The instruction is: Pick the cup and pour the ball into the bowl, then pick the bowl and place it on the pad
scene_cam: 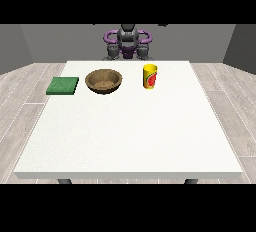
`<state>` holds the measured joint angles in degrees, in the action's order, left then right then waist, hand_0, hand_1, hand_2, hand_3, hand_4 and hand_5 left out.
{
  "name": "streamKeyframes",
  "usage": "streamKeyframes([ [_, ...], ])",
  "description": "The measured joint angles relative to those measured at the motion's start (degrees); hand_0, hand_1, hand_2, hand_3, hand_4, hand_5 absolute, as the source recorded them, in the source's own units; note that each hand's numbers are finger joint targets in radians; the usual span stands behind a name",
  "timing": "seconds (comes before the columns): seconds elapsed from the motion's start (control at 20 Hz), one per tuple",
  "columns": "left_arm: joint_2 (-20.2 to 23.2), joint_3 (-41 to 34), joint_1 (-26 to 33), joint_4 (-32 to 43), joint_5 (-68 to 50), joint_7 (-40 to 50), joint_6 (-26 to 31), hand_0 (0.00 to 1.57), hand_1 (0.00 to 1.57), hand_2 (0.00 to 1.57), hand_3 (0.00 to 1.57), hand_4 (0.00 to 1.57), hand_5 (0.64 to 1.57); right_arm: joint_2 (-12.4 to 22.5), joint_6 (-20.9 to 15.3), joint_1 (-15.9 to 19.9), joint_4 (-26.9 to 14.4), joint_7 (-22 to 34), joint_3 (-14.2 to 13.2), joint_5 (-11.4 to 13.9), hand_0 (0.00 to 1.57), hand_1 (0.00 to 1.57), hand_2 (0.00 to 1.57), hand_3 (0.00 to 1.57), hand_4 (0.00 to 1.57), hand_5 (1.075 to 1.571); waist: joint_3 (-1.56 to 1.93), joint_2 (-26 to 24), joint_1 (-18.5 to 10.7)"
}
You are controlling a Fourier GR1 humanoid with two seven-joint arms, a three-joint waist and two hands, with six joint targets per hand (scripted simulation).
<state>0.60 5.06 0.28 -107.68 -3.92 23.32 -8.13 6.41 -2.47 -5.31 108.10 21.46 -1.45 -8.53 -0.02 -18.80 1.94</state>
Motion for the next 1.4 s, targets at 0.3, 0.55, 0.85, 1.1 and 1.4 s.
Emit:
streamKeyframes([
  [0.3, -0.4, 0.5, -8.0, 1.2, 3.1, -3.6, -3.7, 0.0, 0.0, 0.0, 0.0, 0.59, 1.55, -0.2, -0.4, 5.1, 3.5, -1.5, -1.0, -0.4, 0.0, 0.0, 0.0, 0.0, 0.72, 1.546, 0.01, 10.7, 1.8],
  [0.55, 0.1, -0.8, -11.8, 6.7, 4.5, -13.2, -3.6, 0.0, 0.0, 0.0, 0.0, 0.57, 1.52, -2.5, -0.5, 8.1, 1.4, -8.8, 0.5, 1.3, 0.0, 0.0, 0.0, 0.0, 0.7, 1.545, 0.0, 20.7, 2.4],
  [0.85, 1.0, -3.9, -12.6, 15.1, 4.9, -27.1, -2.2, 0.0, 0.0, 0.0, 0.0, 0.41, 1.484, -1.4, 3.1, 9.5, -2.6, -17.1, -2.6, -0.8, 0.0, 0.0, 0.0, 0.0, 0.68, 1.547, 0.01, 28.9, 3.3],
  [1.1, 1.8, -6.1, -13.0, 24.9, 4.0, -36.3, 0.4, 0.0, 0.0, 0.0, 0.0, 0.04, 1.457, 1.1, 6.1, 10.9, -5.6, -20.3, -6.5, -3.4, 0.0, 0.0, 0.0, 0.0, 0.67, 1.56, 0.0, 31.6, 4.0],
  [1.4, 2.8, -8.9, -17.0, 38.5, 3.2, -43.1, 2.9, 0.0, 0.0, 0.0, 0.0, 0.14, 1.433, 3.6, 8.6, 12.7, -10.6, -20.6, -10.1, -6.2, 0.0, 0.0, 0.0, 0.0, 0.67, 1.56, 0.01, 30.2, 4.0],
])
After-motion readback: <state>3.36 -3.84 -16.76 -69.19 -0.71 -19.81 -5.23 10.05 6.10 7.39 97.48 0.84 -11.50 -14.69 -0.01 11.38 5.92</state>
